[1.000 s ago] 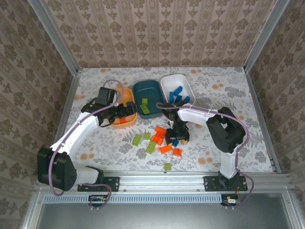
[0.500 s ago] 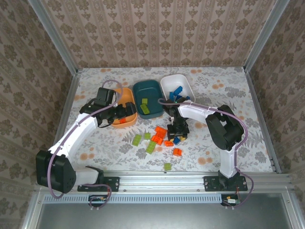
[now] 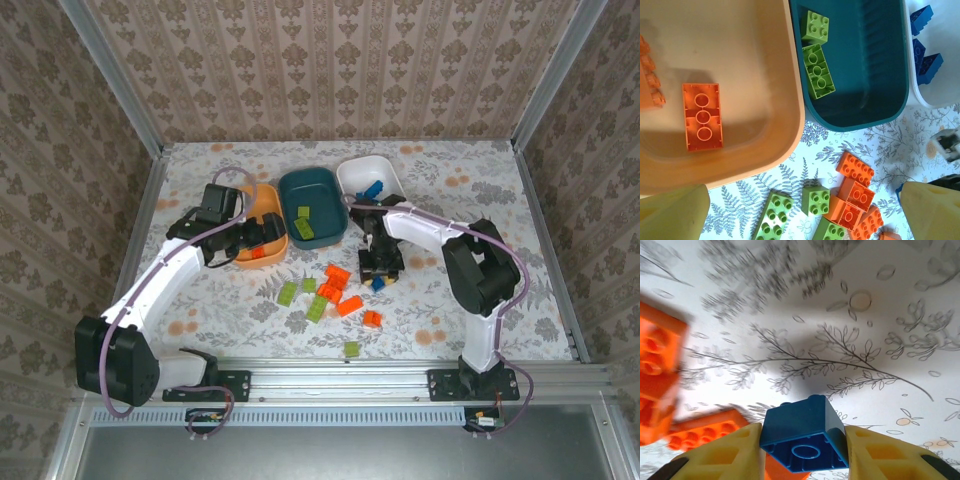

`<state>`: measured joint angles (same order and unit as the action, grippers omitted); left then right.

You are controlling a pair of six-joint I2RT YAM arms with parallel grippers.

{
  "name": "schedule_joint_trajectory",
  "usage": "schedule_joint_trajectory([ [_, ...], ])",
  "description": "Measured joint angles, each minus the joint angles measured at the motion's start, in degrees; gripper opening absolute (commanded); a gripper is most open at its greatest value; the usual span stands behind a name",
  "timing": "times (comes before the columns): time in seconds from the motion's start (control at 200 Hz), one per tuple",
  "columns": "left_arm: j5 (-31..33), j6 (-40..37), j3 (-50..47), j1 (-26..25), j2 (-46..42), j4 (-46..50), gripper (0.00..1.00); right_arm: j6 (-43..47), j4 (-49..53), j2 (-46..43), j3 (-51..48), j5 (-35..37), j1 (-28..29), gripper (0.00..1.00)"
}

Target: Sort the legos into containers by color

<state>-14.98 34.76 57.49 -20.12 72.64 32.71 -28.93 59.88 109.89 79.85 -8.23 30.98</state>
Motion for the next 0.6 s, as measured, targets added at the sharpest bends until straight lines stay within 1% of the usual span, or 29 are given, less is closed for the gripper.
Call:
schedule_joint_trajectory([
  [0.165, 0.0, 0.0, 0.0, 0.3, 0.0, 0.0, 1.00, 0.0, 0.7, -0.3, 9.2, -4.3, -0.8, 0.39],
  [0.37, 0.1, 0.0, 0.0, 1.7, -0.2, 0.1, 1.00, -2.0, -0.9, 0.7, 20.6, -14.8, -0.9, 0.39],
  [0.48, 0.3, 0.0, 0.0, 3.0, -1.4, 0.7, 1.00, -4.4, -3.8, 3.8, 25.2, -19.5, -1.0, 0.38],
  [0.6, 0.3, 0.0, -0.1, 4.2, -3.5, 1.0, 1.00, -6.1, -4.7, 9.3, 31.2, -21.0, -1.6, 0.38],
])
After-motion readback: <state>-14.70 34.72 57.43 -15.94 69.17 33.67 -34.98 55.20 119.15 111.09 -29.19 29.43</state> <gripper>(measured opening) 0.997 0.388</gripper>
